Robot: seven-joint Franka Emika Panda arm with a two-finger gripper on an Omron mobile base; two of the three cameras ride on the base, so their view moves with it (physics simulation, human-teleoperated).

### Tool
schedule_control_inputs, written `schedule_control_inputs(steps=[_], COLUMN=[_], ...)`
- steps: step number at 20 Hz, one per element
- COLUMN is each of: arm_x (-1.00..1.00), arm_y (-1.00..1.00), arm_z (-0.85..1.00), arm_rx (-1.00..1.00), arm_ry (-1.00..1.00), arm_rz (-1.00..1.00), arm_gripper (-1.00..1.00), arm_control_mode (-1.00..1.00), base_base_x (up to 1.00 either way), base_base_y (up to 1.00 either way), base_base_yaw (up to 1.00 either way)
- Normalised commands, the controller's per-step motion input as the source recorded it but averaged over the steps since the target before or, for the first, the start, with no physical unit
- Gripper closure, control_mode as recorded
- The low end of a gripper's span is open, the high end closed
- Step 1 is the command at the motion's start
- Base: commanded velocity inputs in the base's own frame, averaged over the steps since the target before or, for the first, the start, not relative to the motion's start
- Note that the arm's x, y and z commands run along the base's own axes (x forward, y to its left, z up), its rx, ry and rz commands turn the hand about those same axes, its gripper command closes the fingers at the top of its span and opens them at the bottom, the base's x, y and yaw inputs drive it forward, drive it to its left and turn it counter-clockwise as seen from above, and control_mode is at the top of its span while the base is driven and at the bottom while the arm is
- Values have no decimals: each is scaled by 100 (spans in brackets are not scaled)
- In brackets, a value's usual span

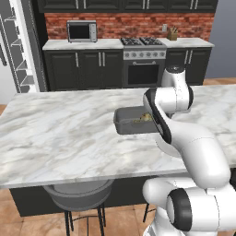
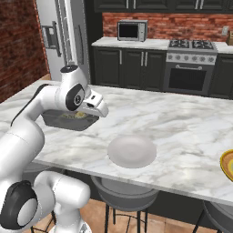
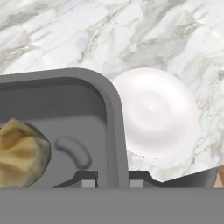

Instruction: Place two dumplings into each of the tupperware containers and then place the containers in the fridge.

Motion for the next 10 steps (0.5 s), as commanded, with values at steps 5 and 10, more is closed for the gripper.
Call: schedule_control_inputs(steps=[5, 10], arm_x=[-64, -57], arm_y=[0, 0], arm_z=[0, 0], arm_rx=[0, 0], arm_ry=[0, 0], arm_rz=[-5, -5], arm_gripper=[100, 100], arm_control_mode=[-100, -100], base_base_x=[0, 0], base_base_y=[0, 0], base_base_yaw=[0, 0])
